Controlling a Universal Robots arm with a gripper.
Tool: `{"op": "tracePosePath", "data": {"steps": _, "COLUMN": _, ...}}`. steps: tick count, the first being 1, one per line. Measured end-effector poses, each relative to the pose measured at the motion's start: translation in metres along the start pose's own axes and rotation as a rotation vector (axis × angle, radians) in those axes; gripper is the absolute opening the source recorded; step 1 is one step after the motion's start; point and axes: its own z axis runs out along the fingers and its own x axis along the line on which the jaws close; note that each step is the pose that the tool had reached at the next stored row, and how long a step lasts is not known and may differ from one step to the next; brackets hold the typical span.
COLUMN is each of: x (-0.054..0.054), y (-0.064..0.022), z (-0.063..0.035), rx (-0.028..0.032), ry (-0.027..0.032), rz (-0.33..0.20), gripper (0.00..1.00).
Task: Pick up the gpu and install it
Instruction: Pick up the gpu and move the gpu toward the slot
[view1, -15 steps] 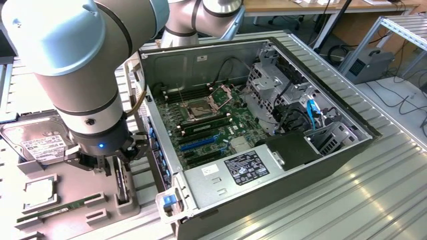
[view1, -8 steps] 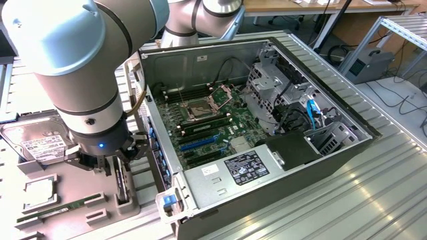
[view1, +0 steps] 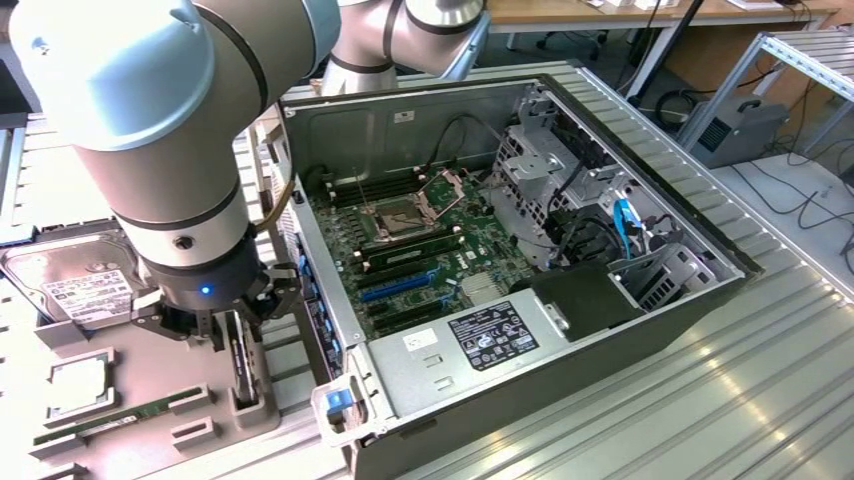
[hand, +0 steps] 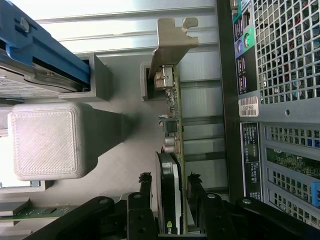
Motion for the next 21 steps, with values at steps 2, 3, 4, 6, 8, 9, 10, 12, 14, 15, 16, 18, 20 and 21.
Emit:
{"op": "tracePosePath", "data": {"steps": 2, "x": 0.0004, "y": 0.0000, "z": 0.0000, "rx": 0.0000, "ry": -0.0001, "rz": 0.000, "gripper": 0.42}}
{"op": "tracePosePath", "data": {"steps": 3, "x": 0.0004, "y": 0.0000, "z": 0.0000, "rx": 0.0000, "ry": 0.0000, "rz": 0.000, "gripper": 0.42}}
{"op": "tracePosePath", "data": {"steps": 4, "x": 0.0004, "y": 0.0000, "z": 0.0000, "rx": -0.0001, "ry": -0.0001, "rz": 0.000, "gripper": 0.42}}
{"op": "tracePosePath", "data": {"steps": 6, "x": 0.0005, "y": 0.0000, "z": 0.0000, "rx": 0.0000, "ry": -0.0001, "rz": 0.000, "gripper": 0.42}}
{"op": "tracePosePath", "data": {"steps": 8, "x": 0.0005, "y": 0.0000, "z": 0.0000, "rx": 0.0000, "ry": -0.0001, "rz": 0.000, "gripper": 0.42}}
{"op": "tracePosePath", "data": {"steps": 9, "x": 0.0004, "y": 0.0000, "z": 0.0000, "rx": -0.0001, "ry": 0.0000, "rz": 0.000, "gripper": 0.41}}
{"op": "tracePosePath", "data": {"steps": 10, "x": 0.0004, "y": 0.0000, "z": 0.0000, "rx": -0.0001, "ry": -0.0001, "rz": 0.000, "gripper": 0.33}}
{"op": "tracePosePath", "data": {"steps": 12, "x": 0.0004, "y": 0.0000, "z": 0.0000, "rx": 0.0000, "ry": -0.0001, "rz": 0.000, "gripper": 0.33}}
{"op": "tracePosePath", "data": {"steps": 14, "x": 0.0004, "y": 0.0000, "z": 0.0000, "rx": 0.0000, "ry": -0.0001, "rz": 0.000, "gripper": 0.33}}
{"op": "tracePosePath", "data": {"steps": 15, "x": 0.0004, "y": 0.0000, "z": 0.0000, "rx": -0.0001, "ry": 0.0000, "rz": 0.000, "gripper": 0.33}}
{"op": "tracePosePath", "data": {"steps": 16, "x": 0.0004, "y": 0.0000, "z": 0.0000, "rx": 0.0000, "ry": 0.0000, "rz": 0.000, "gripper": 0.33}}
{"op": "tracePosePath", "data": {"steps": 18, "x": 0.0005, "y": 0.0000, "z": 0.0000, "rx": 0.0000, "ry": 0.0000, "rz": 0.000, "gripper": 0.33}}
{"op": "tracePosePath", "data": {"steps": 20, "x": 0.0004, "y": 0.0000, "z": 0.0000, "rx": 0.0000, "ry": -0.0001, "rz": 0.000, "gripper": 0.27}}
{"op": "tracePosePath", "data": {"steps": 21, "x": 0.0004, "y": 0.0000, "z": 0.0000, "rx": 0.0000, "ry": -0.0001, "rz": 0.000, "gripper": 0.27}}
